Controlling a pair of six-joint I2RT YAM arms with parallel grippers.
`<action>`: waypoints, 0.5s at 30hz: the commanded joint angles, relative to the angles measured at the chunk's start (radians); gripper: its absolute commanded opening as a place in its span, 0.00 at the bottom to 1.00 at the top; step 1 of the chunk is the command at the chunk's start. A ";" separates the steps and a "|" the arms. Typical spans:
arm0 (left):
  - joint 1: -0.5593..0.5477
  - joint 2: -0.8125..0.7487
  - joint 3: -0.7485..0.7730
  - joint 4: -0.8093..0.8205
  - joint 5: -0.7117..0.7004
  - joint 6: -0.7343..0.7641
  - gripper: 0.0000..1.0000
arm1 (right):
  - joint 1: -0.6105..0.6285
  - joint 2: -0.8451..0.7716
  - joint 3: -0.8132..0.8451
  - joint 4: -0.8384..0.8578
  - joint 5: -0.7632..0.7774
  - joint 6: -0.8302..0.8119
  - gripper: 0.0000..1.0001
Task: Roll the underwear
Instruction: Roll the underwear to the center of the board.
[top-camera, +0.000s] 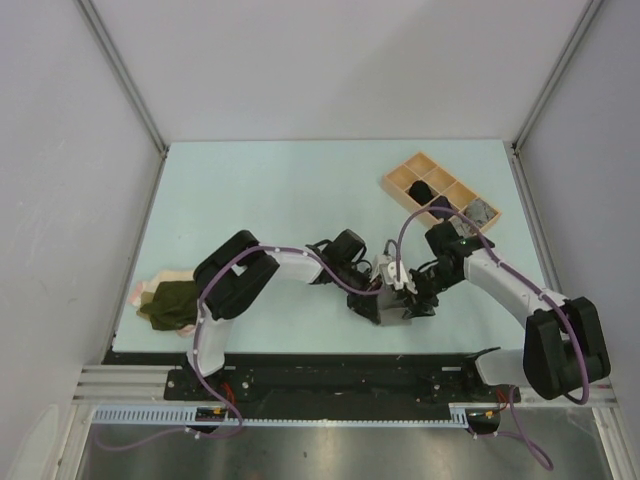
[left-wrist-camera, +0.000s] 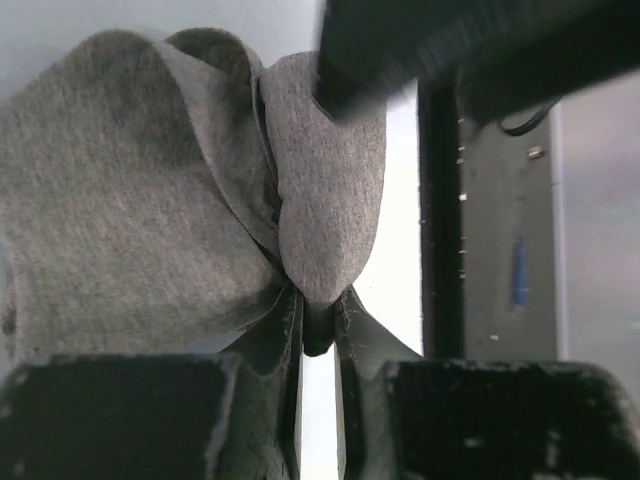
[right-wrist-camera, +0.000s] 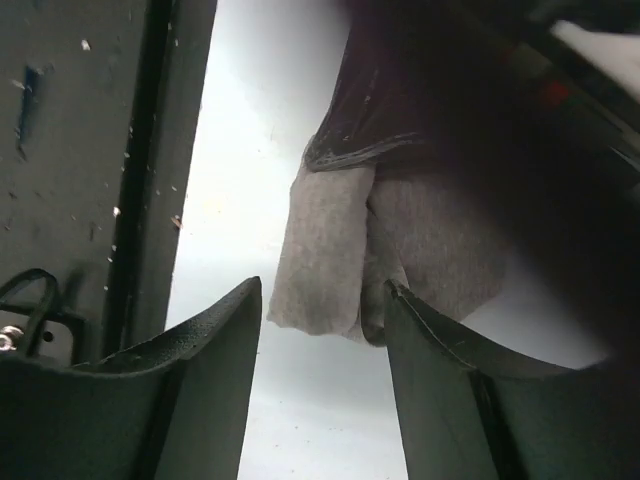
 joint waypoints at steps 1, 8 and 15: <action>0.030 0.137 0.009 -0.159 0.015 -0.074 0.13 | 0.079 -0.009 -0.027 0.084 0.103 -0.026 0.57; 0.065 0.195 0.046 -0.168 0.087 -0.109 0.15 | 0.169 -0.014 -0.072 0.122 0.175 -0.020 0.57; 0.077 0.221 0.075 -0.169 0.114 -0.128 0.17 | 0.222 0.002 -0.162 0.260 0.312 0.023 0.58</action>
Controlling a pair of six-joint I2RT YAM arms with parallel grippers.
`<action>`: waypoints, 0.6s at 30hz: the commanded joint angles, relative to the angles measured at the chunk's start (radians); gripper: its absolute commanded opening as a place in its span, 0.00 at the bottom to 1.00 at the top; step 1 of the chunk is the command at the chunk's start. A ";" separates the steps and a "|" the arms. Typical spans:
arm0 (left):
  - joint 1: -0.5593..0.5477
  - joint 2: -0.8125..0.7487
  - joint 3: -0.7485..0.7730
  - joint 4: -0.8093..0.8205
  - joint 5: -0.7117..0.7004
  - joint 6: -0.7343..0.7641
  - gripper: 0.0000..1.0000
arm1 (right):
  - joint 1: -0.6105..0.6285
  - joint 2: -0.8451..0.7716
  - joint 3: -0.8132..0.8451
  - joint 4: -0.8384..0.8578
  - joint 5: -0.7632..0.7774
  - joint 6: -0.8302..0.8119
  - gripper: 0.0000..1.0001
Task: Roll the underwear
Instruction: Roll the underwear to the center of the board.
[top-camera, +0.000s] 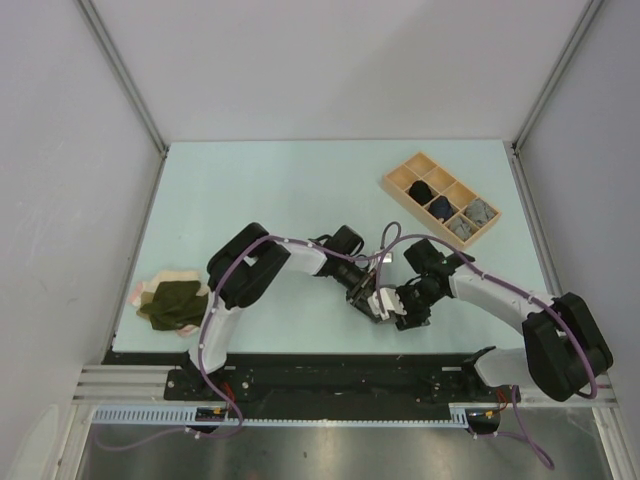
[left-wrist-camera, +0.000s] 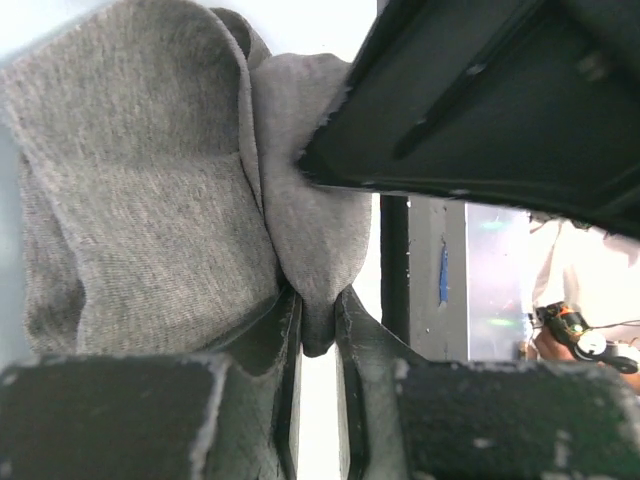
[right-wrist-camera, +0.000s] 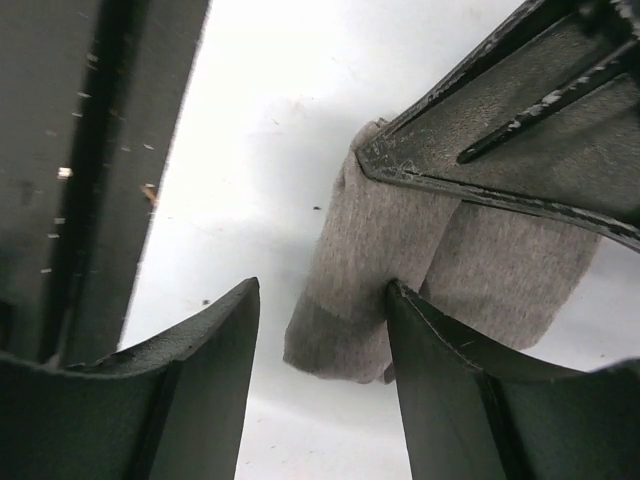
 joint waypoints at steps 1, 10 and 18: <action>0.005 0.074 -0.027 -0.118 -0.118 0.014 0.18 | 0.024 0.004 -0.055 0.127 0.123 0.029 0.58; 0.048 -0.183 -0.242 0.256 -0.286 -0.144 0.52 | 0.024 0.067 -0.082 0.153 0.178 0.054 0.39; 0.088 -0.477 -0.529 0.588 -0.455 -0.116 0.61 | -0.049 0.172 0.072 -0.067 -0.017 0.028 0.27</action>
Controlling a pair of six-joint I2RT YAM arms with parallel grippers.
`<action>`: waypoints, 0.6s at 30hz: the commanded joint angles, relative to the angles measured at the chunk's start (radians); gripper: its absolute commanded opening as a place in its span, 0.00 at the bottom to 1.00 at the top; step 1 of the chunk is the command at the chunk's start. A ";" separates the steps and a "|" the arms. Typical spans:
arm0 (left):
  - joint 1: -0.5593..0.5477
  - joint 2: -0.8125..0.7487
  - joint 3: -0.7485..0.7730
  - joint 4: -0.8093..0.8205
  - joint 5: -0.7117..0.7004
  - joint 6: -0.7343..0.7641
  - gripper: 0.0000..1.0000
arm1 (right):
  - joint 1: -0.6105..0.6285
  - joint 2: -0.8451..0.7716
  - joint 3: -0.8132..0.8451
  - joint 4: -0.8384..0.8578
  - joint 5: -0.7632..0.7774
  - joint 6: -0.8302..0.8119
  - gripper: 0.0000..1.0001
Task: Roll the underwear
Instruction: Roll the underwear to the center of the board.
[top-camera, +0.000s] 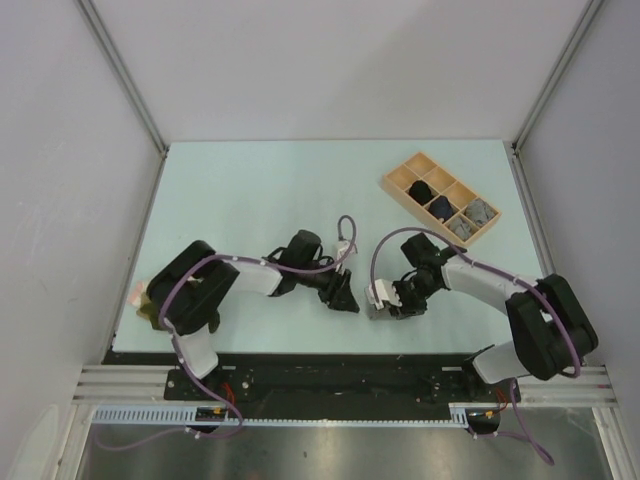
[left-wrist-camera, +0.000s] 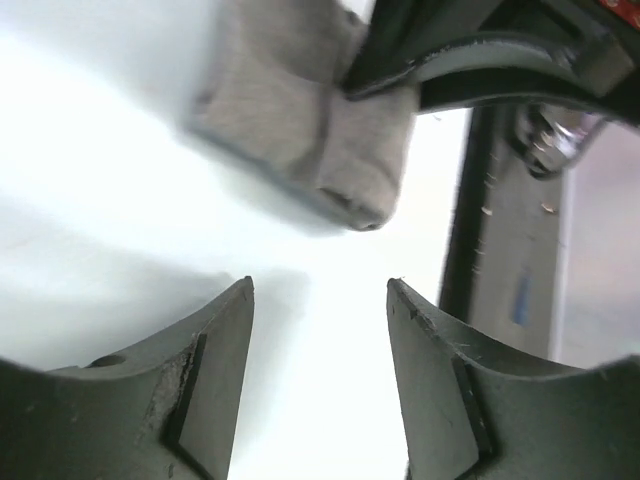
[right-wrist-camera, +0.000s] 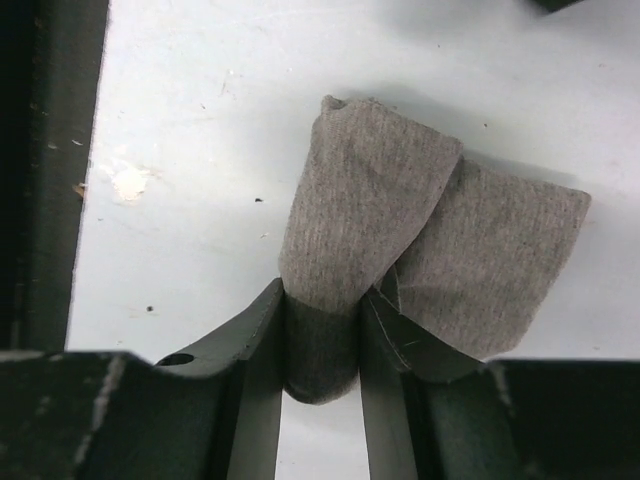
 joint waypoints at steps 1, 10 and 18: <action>0.010 -0.143 -0.109 0.242 -0.152 0.033 0.61 | -0.050 0.109 0.090 -0.213 -0.109 -0.016 0.27; -0.097 -0.320 -0.384 0.525 -0.256 0.289 0.63 | -0.106 0.321 0.252 -0.475 -0.248 -0.105 0.27; -0.286 -0.308 -0.260 0.319 -0.431 0.553 0.64 | -0.181 0.465 0.328 -0.575 -0.294 -0.126 0.28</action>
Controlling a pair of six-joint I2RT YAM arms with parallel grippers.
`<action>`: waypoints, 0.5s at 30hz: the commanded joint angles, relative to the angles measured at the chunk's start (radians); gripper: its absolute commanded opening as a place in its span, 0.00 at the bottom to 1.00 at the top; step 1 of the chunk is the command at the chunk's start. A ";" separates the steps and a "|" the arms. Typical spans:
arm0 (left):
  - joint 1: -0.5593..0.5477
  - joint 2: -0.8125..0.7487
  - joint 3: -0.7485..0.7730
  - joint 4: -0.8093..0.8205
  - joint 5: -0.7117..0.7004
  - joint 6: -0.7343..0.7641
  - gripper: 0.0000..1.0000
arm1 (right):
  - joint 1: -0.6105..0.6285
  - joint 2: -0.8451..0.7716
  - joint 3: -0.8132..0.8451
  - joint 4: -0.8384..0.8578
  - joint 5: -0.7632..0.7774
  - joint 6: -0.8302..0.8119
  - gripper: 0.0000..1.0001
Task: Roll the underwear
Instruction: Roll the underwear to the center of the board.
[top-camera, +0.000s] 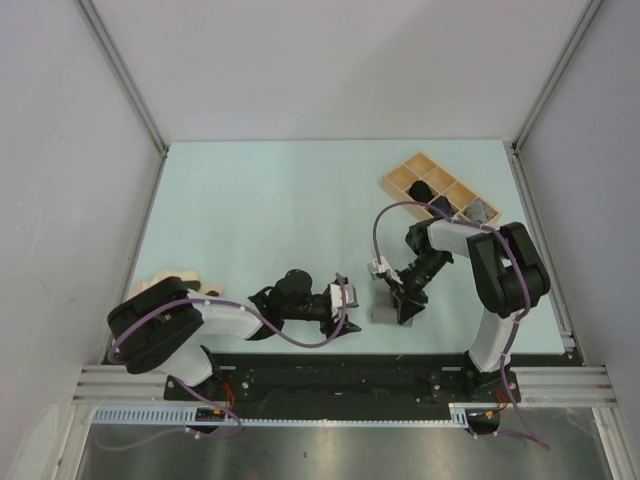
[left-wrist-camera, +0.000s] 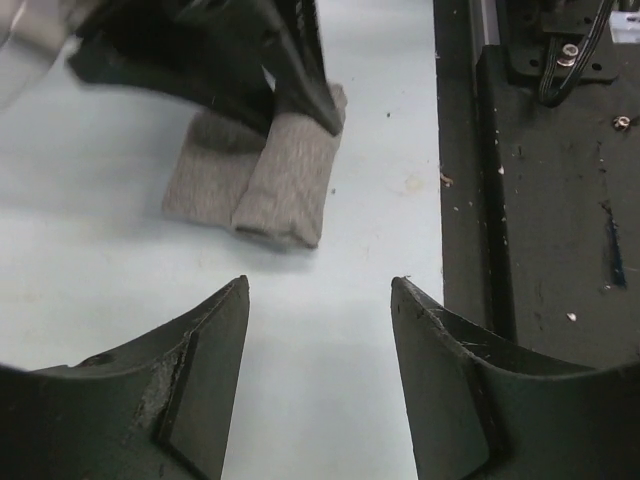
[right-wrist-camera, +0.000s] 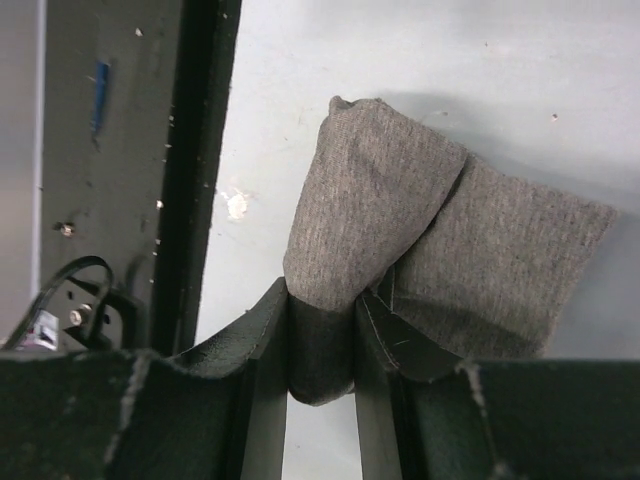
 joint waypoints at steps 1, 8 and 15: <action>-0.083 0.027 0.139 -0.100 -0.129 0.241 0.64 | -0.025 0.059 0.029 -0.122 -0.034 -0.027 0.28; -0.161 0.166 0.298 -0.278 -0.238 0.386 0.63 | -0.044 0.087 0.029 -0.122 -0.039 -0.028 0.29; -0.204 0.237 0.344 -0.337 -0.280 0.438 0.63 | -0.053 0.101 0.029 -0.119 -0.037 -0.028 0.29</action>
